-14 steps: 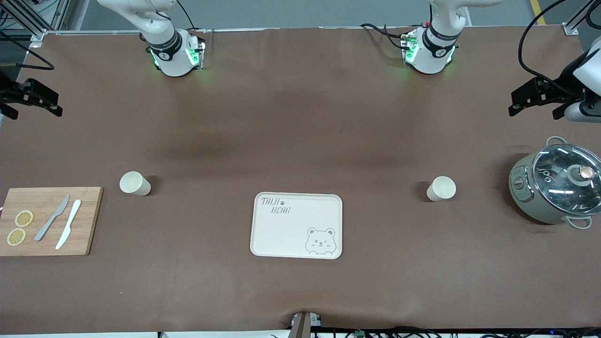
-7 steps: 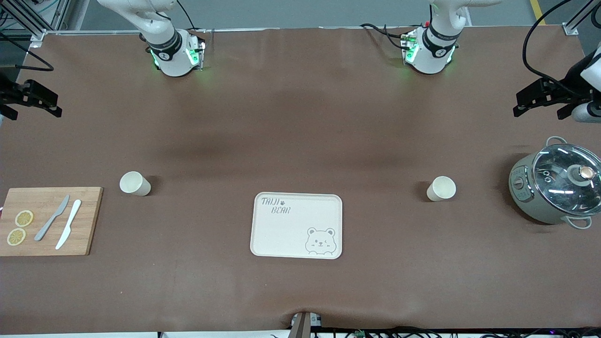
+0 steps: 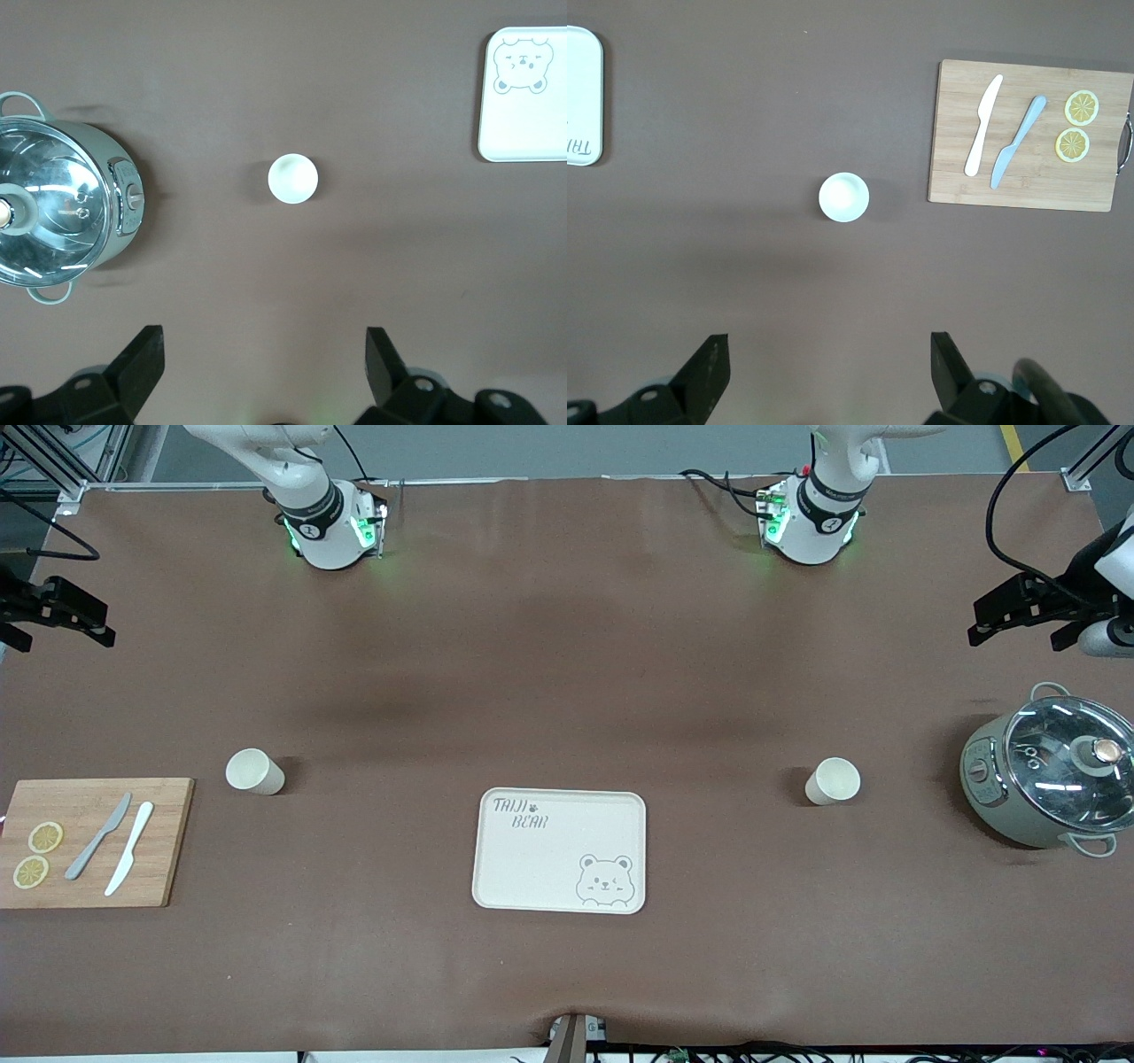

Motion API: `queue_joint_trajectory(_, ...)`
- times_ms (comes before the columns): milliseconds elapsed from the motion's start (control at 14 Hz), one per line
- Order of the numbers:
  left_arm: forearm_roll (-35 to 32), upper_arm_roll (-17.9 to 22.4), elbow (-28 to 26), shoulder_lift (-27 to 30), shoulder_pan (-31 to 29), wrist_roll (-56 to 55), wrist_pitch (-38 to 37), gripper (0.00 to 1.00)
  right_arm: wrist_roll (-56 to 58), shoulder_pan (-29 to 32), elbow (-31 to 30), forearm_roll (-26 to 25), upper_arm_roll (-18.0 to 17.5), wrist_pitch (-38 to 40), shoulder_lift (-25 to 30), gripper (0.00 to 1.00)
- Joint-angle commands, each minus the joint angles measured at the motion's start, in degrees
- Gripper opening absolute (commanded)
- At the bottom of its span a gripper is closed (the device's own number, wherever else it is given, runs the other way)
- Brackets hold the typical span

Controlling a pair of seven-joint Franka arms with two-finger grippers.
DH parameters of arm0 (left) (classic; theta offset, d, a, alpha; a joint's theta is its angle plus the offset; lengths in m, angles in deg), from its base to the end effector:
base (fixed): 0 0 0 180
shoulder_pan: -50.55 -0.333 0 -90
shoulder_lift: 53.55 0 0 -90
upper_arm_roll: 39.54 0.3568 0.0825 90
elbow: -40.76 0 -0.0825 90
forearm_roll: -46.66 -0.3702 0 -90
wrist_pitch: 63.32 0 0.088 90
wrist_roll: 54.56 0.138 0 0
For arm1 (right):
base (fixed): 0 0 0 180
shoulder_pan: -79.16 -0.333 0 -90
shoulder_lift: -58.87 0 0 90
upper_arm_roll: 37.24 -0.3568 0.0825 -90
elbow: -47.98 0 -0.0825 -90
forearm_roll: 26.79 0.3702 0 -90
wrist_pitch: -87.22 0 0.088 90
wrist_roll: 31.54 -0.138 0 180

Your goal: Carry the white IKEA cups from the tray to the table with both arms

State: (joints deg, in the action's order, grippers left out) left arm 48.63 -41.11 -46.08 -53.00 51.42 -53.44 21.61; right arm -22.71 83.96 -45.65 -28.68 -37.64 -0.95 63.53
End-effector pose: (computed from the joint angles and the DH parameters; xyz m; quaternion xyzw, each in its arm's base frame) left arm 0.5272 -0.0275 0.6569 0.9993 -0.0324 -0.0121 0.0169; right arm 0.5061 -0.0434 0.6453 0.9991 0.0382 -0.0089 0.0159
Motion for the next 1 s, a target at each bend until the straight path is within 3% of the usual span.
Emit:
queue_joint_trajectory(0, 0.94, 0.17, 0.71, -0.38, -0.08, -0.06, -0.81, 1.00, 0.40, 1.09, 0.29, 0.83, -0.57, -0.16, -0.09, 1.00)
queue_joint_trajectory(929, -1.52, -0.36, 1.67, -1.70, 0.62, -0.33, -0.37, 1.00, 0.40, 1.52, 0.29, 0.91, -0.57, -0.16, -0.27, 1.00)
